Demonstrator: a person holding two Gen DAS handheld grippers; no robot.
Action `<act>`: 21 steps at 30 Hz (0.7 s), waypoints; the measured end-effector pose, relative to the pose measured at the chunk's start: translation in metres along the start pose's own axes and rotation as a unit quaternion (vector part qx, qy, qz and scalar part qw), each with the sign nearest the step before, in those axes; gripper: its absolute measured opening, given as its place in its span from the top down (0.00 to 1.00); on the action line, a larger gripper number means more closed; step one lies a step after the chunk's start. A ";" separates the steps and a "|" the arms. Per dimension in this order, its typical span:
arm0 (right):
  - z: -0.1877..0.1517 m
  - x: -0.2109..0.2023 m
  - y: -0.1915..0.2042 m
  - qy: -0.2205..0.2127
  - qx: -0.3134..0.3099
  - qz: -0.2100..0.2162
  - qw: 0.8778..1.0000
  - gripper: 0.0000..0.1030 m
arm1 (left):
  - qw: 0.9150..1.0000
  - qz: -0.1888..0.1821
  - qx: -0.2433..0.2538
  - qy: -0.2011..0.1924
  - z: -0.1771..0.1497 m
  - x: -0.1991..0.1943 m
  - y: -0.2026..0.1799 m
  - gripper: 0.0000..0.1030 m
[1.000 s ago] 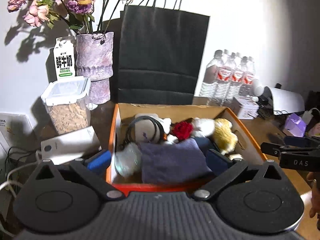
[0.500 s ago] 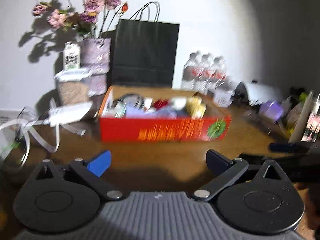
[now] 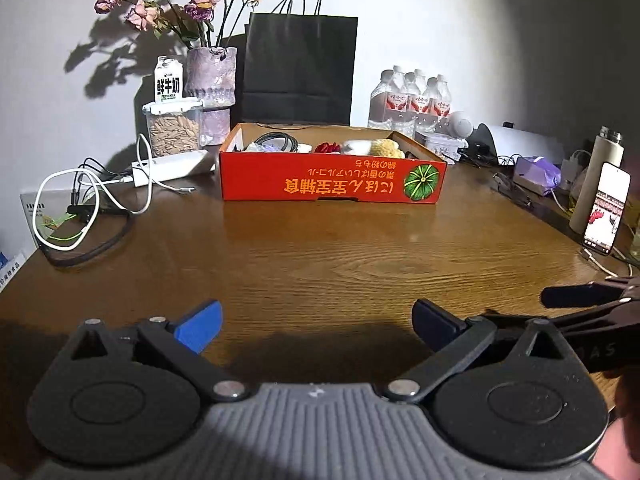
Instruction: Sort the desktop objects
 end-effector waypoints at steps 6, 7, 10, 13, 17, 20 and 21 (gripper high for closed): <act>-0.004 0.007 0.000 -0.005 -0.021 -0.028 0.999 0.04 | 1.000 0.008 0.010 0.014 -0.007 0.010 -0.001 0.00; -0.005 0.009 -0.001 -0.005 -0.019 -0.027 0.999 0.04 | 1.000 0.013 0.009 0.020 -0.007 0.015 0.001 0.00; -0.005 0.018 -0.004 -0.008 -0.019 -0.037 0.999 0.04 | 0.999 0.016 -0.006 0.031 -0.005 0.026 0.007 0.00; -0.002 0.031 -0.005 -0.008 -0.029 -0.044 0.999 0.04 | 0.999 0.024 -0.006 0.040 -0.006 0.039 0.011 0.00; 0.002 0.052 -0.006 -0.005 -0.033 -0.052 0.998 0.04 | 0.998 0.020 -0.001 0.063 -0.007 0.064 0.012 0.00; 0.006 0.065 -0.007 -0.003 -0.028 -0.055 0.998 0.04 | 0.996 0.022 -0.014 0.084 -0.007 0.083 0.016 0.00; 0.008 0.069 -0.008 0.000 -0.026 -0.055 0.998 0.04 | 0.996 0.025 -0.015 0.082 -0.006 0.086 0.017 0.00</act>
Point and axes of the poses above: each gripper's, at about its wrist camera, not at the fingertips, and x roughly the way its jaws point, y to its left, z to its top, the point moved 6 cm from there along x, roughly the way its jaws point, and after that the axes turned 3 degrees about -y, right-handed, at the moved point
